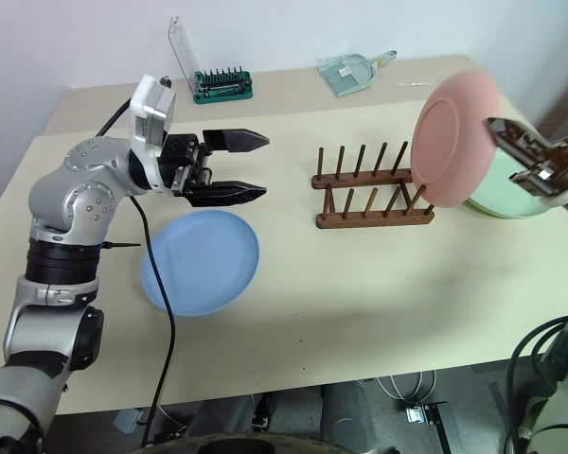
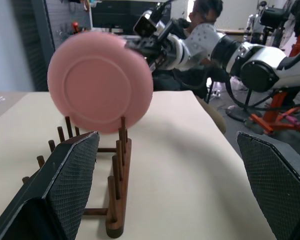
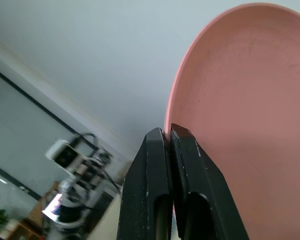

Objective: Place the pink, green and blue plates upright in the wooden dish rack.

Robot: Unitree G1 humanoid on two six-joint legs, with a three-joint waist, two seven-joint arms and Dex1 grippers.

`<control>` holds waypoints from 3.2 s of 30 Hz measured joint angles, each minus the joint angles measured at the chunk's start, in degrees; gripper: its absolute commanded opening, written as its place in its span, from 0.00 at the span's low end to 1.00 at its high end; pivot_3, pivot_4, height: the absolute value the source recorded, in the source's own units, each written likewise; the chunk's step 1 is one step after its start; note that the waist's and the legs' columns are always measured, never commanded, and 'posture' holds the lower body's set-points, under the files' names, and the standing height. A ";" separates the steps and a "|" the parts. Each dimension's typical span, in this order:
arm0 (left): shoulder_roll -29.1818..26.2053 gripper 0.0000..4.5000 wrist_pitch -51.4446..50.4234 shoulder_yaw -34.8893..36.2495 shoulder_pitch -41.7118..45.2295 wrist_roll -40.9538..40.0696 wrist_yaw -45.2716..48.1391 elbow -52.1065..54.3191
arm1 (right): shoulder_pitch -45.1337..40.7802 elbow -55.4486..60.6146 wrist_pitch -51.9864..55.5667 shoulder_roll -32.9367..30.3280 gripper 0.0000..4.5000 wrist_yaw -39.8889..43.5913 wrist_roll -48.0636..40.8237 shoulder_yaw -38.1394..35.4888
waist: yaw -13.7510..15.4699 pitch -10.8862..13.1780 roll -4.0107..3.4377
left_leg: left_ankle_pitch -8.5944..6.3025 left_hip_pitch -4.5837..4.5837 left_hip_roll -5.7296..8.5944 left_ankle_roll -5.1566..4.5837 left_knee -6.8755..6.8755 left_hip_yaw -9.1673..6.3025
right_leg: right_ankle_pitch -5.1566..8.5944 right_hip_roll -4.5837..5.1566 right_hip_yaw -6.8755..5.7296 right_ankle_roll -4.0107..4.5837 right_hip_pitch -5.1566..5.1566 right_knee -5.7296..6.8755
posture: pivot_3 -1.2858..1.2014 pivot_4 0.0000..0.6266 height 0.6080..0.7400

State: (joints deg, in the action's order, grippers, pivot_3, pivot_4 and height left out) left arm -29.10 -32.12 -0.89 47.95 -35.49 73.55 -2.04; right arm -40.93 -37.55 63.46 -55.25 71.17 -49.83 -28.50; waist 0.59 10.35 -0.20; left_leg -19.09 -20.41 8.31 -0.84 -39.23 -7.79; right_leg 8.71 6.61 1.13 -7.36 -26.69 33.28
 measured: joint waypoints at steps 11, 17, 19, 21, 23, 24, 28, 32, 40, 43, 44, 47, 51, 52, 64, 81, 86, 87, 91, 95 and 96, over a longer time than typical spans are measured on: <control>-0.20 1.00 -0.06 -0.07 -0.05 -0.03 -0.37 0.59 | 0.11 1.25 -0.77 0.91 0.99 -1.12 -0.16 0.07 | 0.05 0.00 0.00 | 0.00 0.00 0.00 0.01 -0.01 -0.01 | -0.01 0.00 0.00 0.01 0.00 0.00 | 0.52 0.24 1.00; -0.20 1.00 -0.06 -0.20 -0.16 -0.03 -0.61 0.69 | -4.01 -1.14 -20.85 3.64 0.99 -13.33 4.56 -6.07 | -0.01 -0.01 -0.01 | 0.01 0.01 0.00 0.02 -0.01 0.00 | -0.01 -0.04 0.01 0.00 -0.01 0.00 | 0.52 0.24 1.00; -0.21 1.00 -0.05 -0.20 -0.27 -0.03 -0.67 0.69 | -4.86 -1.48 -26.66 4.59 0.99 -16.96 4.69 -9.14 | 0.08 -0.01 -0.01 | 0.01 0.00 0.00 0.02 -0.01 -0.01 | -0.02 -0.03 0.01 0.00 0.01 -0.01 | 0.52 0.24 1.00; -0.21 1.00 -0.05 -0.23 -0.33 -0.02 -0.75 0.68 | -4.87 -2.13 -34.38 4.90 0.99 -21.23 7.10 -10.34 | 0.13 -0.01 -0.01 | 0.01 0.00 0.02 0.02 -0.02 0.00 | -0.02 -0.02 0.01 0.00 0.01 0.00 | 0.52 0.24 1.00; -0.20 1.00 -0.04 -0.32 -0.33 -0.01 -0.84 0.65 | -4.69 -3.02 -43.15 4.76 0.99 -25.76 12.32 -9.23 | -0.01 -0.01 -0.02 | 0.01 0.02 0.02 0.02 -0.02 0.01 | -0.02 -0.02 0.02 0.00 0.00 0.02 | 0.52 0.24 1.00; -0.19 1.00 -0.03 -0.45 -0.33 0.00 -0.86 0.62 | -4.70 -4.54 -48.02 4.05 0.99 -29.42 16.46 -7.31 | -0.10 -0.01 -0.02 | 0.02 0.04 0.02 0.02 -0.02 0.03 | -0.02 -0.03 0.04 0.00 0.00 0.04 | 0.52 0.24 1.00; -0.19 1.00 0.06 -0.56 -0.31 0.07 -0.86 0.16 | -0.65 -9.43 -60.67 -2.63 0.99 -39.78 36.81 6.85 | -0.23 -0.02 -0.04 | 0.04 0.03 0.03 0.07 0.01 0.09 | -0.01 -0.06 0.09 0.01 -0.11 0.13 | 0.52 0.24 1.00; 0.08 1.00 0.37 -0.78 -0.24 0.46 -0.77 -0.10 | 3.75 -9.20 -58.13 -5.26 0.99 -31.86 42.55 15.36 | -1.20 -0.03 -0.02 | 0.05 0.08 -0.03 0.07 0.00 0.16 | -0.03 -0.10 0.16 0.03 -0.03 0.11 | 0.52 0.24 1.00; 0.78 1.00 0.56 -0.70 -0.26 1.04 -1.47 -0.10 | 8.66 -7.55 -52.33 -7.18 0.99 -16.15 43.72 20.37 | -1.50 -0.07 -0.14 | 0.05 0.12 -0.07 0.07 0.00 0.25 | -0.08 -0.15 0.25 0.02 -0.02 0.08 | 0.52 0.24 1.00; 0.76 1.00 0.57 -0.60 -0.30 1.04 -1.36 -0.09 | 7.25 -7.72 -48.89 -6.84 0.99 -10.99 42.42 20.96 | -1.46 -0.07 -0.14 | 0.05 0.14 -0.07 0.07 -0.01 0.25 | -0.09 -0.15 0.25 0.03 0.00 0.07 | 0.52 0.24 1.00; 0.73 1.00 0.57 -0.60 -0.30 1.04 -1.27 -0.10 | 5.71 -8.29 -48.18 -6.35 0.99 -10.11 42.23 21.14 | -1.54 -0.07 -0.15 | 0.05 0.14 -0.07 0.07 -0.01 0.28 | -0.10 -0.15 0.25 0.04 0.00 0.06 | 0.52 0.24 1.00; 0.69 1.00 0.55 -0.59 -0.33 1.02 -1.14 0.02 | 1.79 -10.66 -49.05 -5.25 0.99 -9.40 42.77 21.90 | -1.40 -0.07 -0.14 | 0.05 0.14 -0.08 0.07 -0.01 0.25 | -0.11 -0.15 0.24 0.04 0.00 0.06 | 0.52 0.24 1.00; 0.55 1.00 0.43 -0.57 -0.40 1.00 -1.23 0.53 | -2.87 -17.97 -51.93 -1.30 0.99 -11.54 44.56 23.23 | -1.31 -0.06 -0.12 | 0.05 0.11 -0.07 0.07 -0.01 0.25 | -0.12 -0.14 0.25 0.04 -0.01 0.03 | 0.52 0.24 1.00; 0.53 1.00 0.41 -0.56 -0.41 1.00 -1.25 0.61 | -3.32 -18.98 -52.19 -0.88 0.99 -11.66 44.84 23.58 | -1.24 -0.07 -0.12 | 0.05 0.09 -0.07 0.07 -0.01 0.23 | -0.12 -0.14 0.24 0.04 -0.02 0.03 | 0.52 0.24 1.00; -0.28 1.00 -0.14 -0.40 -1.08 0.65 -2.20 2.77 | -8.38 -31.83 -57.19 1.08 0.17 -18.75 49.90 25.04 | -1.45 -0.07 -0.12 | 0.05 0.09 -0.07 0.07 -0.01 0.24 | -0.12 -0.15 0.25 0.05 -0.03 0.02 | 0.52 0.24 1.00; -0.29 1.00 -0.01 -0.45 -1.07 0.44 -2.61 2.59 | -12.82 -33.52 -61.82 1.11 0.03 -29.16 48.55 19.34 | -1.47 -0.06 -0.15 | 0.05 0.08 -0.06 0.08 -0.01 0.25 | -0.13 -0.15 0.27 0.05 -0.05 0.02 | 0.52 0.24 1.00; -0.21 1.00 0.09 -0.48 -1.07 0.45 -2.67 2.14 | -21.61 -32.88 -64.35 0.16 0.03 -34.26 40.08 8.71 | -1.50 -0.06 -0.14 | 0.05 0.06 -0.08 0.08 0.06 0.24 | -0.13 -0.17 0.27 0.05 -0.07 -0.01 | 0.52 0.24 1.00; -0.18 1.00 0.10 -0.50 -1.07 0.46 -2.69 2.11 | -23.42 -32.05 -64.36 0.19 0.03 -33.30 37.55 6.46 | -1.50 -0.05 -0.14 | 0.05 0.06 -0.08 0.08 0.06 0.25 | -0.13 -0.17 0.27 0.05 -0.06 -0.02 | 0.52 0.24 1.00; -0.11 1.00 0.28 -0.51 -1.04 0.48 -2.72 2.02 | -31.05 -27.66 -58.68 1.30 0.03 -28.15 26.42 -1.84 | -1.47 -0.05 -0.14 | 0.05 0.06 -0.09 0.07 0.06 0.22 | -0.13 -0.18 0.26 0.05 -0.05 -0.03 | 0.52 0.24 1.00; 0.05 1.00 0.34 -0.50 -1.04 0.48 -2.78 1.74 | -35.48 -19.11 -41.08 3.61 0.03 -25.37 13.76 -7.82 | -1.28 -0.05 -0.14 | 0.04 0.04 -0.10 0.06 0.06 0.19 | -0.13 -0.17 0.26 0.05 -0.05 -0.02 | 0.52 0.24 1.00; 0.19 1.00 0.36 -0.51 -1.04 0.48 -2.79 1.73 | -35.99 -16.66 -35.69 4.33 0.03 -25.44 10.17 -9.31 | -1.24 -0.05 -0.14 | 0.04 0.04 -0.10 0.06 0.06 0.18 | -0.13 -0.17 0.26 0.06 -0.06 -0.01 | 0.52 0.24 1.00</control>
State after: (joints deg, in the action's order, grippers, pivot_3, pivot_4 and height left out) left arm -28.91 -31.76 -1.40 46.91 -35.01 70.76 -0.31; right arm -76.92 -54.20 27.77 -50.93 45.74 -39.66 -37.81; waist -0.64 10.30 -0.34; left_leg -19.04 -20.38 8.22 -0.78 -39.17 -7.61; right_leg 8.58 6.44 1.39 -7.31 -26.75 33.26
